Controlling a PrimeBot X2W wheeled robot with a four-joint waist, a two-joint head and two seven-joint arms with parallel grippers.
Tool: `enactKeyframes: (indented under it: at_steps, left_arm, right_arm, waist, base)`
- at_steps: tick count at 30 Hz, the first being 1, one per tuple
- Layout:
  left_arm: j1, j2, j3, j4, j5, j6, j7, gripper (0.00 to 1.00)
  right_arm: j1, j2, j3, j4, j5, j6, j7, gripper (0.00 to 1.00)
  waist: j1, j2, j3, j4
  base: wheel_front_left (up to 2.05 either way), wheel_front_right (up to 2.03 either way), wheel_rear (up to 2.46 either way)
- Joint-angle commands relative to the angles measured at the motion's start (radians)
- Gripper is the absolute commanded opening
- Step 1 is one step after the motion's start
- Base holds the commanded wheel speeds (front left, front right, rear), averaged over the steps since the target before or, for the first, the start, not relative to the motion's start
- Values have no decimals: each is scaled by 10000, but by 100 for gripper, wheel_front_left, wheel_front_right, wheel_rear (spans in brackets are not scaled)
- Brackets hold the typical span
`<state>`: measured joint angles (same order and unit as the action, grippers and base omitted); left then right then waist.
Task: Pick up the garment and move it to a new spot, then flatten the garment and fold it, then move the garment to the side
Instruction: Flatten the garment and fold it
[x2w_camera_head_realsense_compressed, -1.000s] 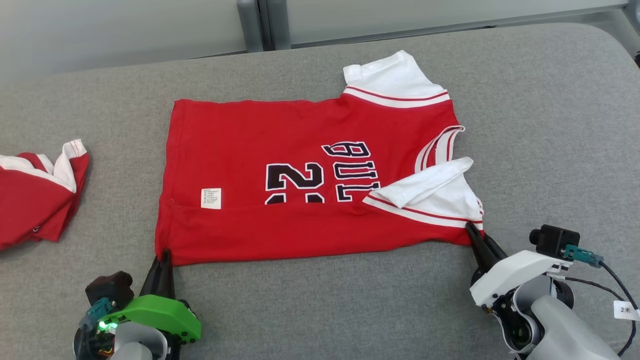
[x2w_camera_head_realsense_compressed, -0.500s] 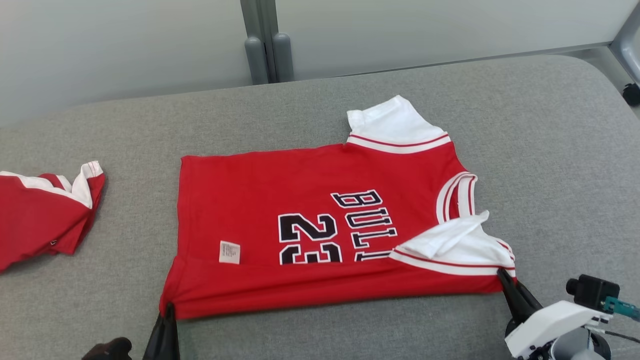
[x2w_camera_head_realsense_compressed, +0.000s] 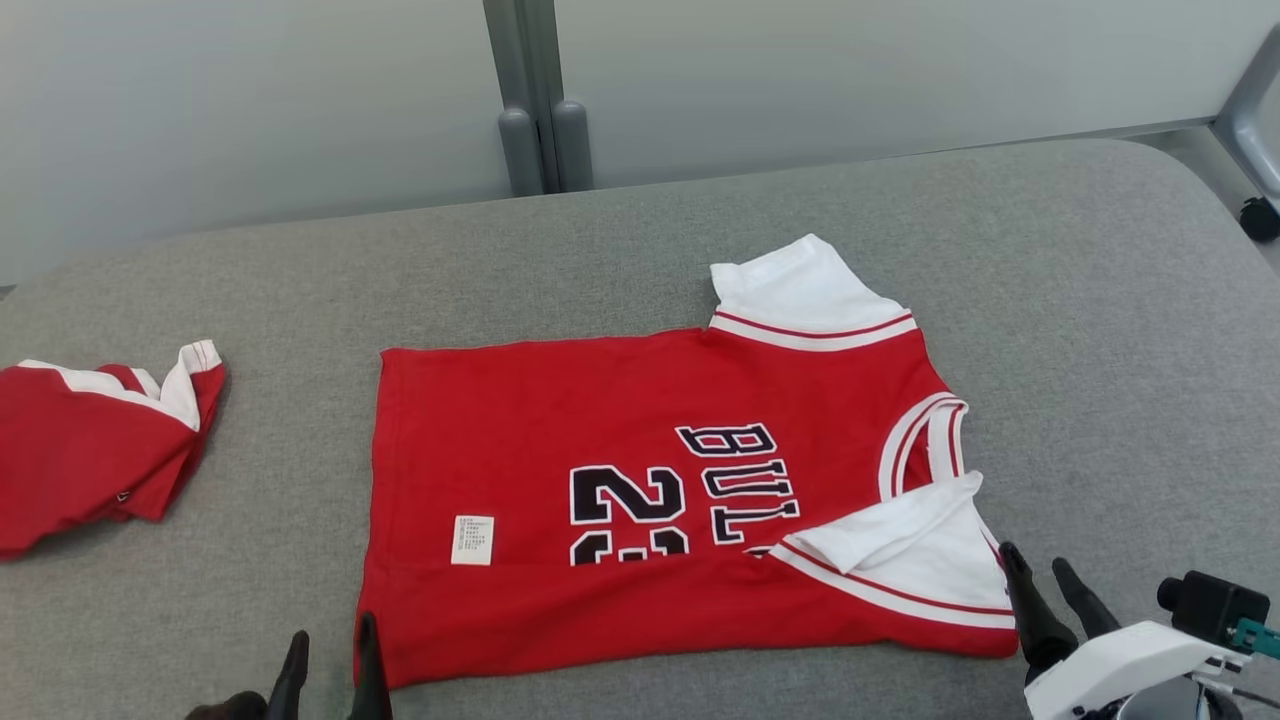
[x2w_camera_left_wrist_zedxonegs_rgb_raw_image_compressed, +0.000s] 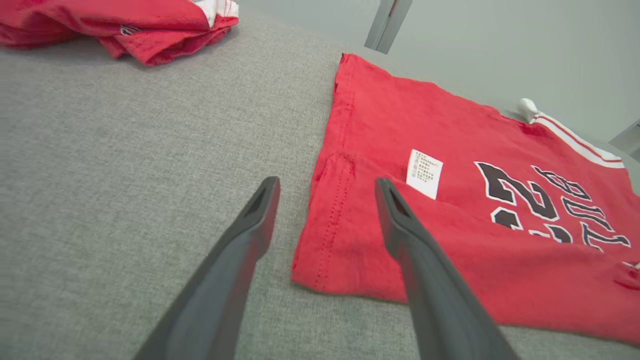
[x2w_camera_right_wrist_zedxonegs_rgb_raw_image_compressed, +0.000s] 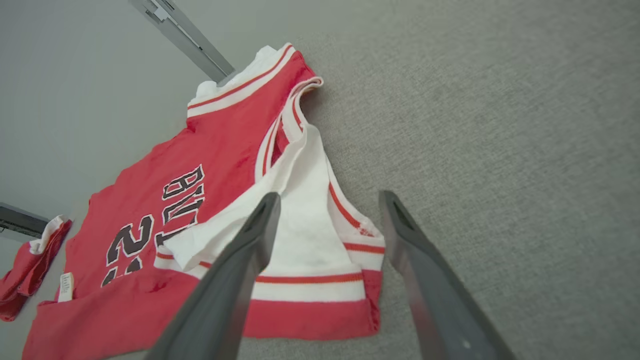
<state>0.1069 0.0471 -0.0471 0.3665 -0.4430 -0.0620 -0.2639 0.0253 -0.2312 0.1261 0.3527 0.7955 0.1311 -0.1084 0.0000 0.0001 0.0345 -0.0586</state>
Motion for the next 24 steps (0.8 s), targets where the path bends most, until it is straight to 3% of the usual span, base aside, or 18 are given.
enactKeyframes:
  at_steps: [1,12,24]
  left_arm:
    - [-181,66,129,-213,177,9,-5,100]
    - [-640,145,751,-1350,1847,-172,-4,100]
    - [-740,273,628,-1869,2994,-334,-4,100]
  right_arm:
    - [-134,61,-114,-201,-287,-8,-129,100]
    - [-493,416,-100,-1581,-2324,-10,-1063,100]
    - [161,869,302,-2589,-4547,-10,-1550,100]
  waist:
    - [0,-1,-89,27]
    - [0,-1,-373,6]
    - [0,-1,-536,-10]
  base:
    - [0,0,0]
    - [0,0,0]
    - [0,0,0]
